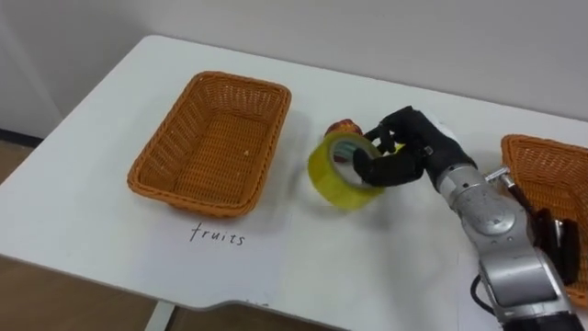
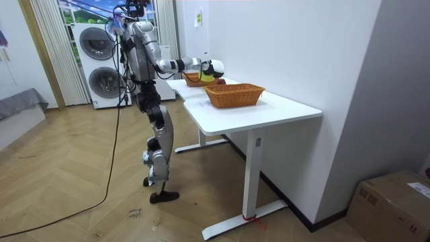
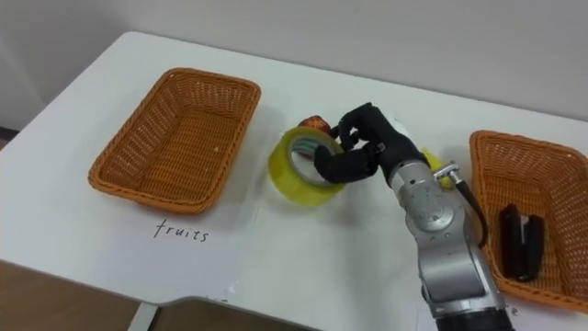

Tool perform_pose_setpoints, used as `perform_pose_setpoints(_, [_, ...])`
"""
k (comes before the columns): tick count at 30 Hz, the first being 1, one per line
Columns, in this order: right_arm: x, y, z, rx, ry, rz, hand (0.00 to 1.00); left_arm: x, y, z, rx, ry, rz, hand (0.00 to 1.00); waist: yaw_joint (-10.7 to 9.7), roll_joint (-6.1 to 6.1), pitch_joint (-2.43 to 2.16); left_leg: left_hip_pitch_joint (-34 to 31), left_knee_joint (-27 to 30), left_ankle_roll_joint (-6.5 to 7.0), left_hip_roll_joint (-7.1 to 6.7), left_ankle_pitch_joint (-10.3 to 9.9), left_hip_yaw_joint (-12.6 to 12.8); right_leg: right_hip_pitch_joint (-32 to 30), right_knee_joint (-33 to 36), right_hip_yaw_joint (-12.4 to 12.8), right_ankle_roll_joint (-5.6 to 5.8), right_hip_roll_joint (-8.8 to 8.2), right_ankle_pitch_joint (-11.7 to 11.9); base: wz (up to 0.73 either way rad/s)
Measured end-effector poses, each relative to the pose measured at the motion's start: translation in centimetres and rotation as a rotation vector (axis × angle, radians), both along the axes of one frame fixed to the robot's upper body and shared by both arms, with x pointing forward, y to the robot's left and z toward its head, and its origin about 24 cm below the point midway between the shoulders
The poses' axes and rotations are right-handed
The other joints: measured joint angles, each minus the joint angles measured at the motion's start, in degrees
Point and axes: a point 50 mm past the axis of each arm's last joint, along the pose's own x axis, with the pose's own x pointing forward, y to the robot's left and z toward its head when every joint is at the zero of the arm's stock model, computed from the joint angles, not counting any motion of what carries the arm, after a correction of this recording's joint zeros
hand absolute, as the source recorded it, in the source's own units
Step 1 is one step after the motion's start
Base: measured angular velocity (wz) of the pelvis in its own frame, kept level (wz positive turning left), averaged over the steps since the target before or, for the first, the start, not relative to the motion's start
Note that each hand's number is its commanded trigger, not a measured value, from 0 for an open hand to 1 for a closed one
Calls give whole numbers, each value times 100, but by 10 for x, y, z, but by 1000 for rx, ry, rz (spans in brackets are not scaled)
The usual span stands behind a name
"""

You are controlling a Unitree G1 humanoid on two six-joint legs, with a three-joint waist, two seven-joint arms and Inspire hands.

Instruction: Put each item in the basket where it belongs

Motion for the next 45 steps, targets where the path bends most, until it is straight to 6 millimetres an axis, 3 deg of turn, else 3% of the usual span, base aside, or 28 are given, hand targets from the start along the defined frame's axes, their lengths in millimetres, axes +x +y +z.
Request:
perform_pose_setpoints(11, [0,-17,11,48,-71,-94,100,-3,1,0,-31,-10,40,0,-86,-16,-6,27,4,2,-1,1,85,-5,5,136,7,25,4,-3])
perform_pose_setpoints(21, [-2,-39,20,174,-155,-259,100,-20,9,1,14,8,94,0,-327,-156,-61,116,-89,3,52,-1,244,-29,2,314,14,64,11,-9])
perform_pose_setpoints(32, [-8,-55,21,220,-190,-367,100,-31,9,0,36,40,101,0,-546,-100,-27,156,-113,4,58,-1,357,-92,81,423,13,74,16,-6])
perform_pose_setpoints(38, [-11,-71,26,233,-236,-465,100,-39,10,1,53,59,111,0,-667,-119,-39,170,-118,2,53,-2,410,-95,81,472,11,92,17,-2])
perform_pose_setpoints(45, [-30,-90,15,230,-225,-589,100,-39,10,1,55,57,130,0,-674,-115,-66,183,-125,2,66,-2,422,-95,85,480,11,86,17,0])
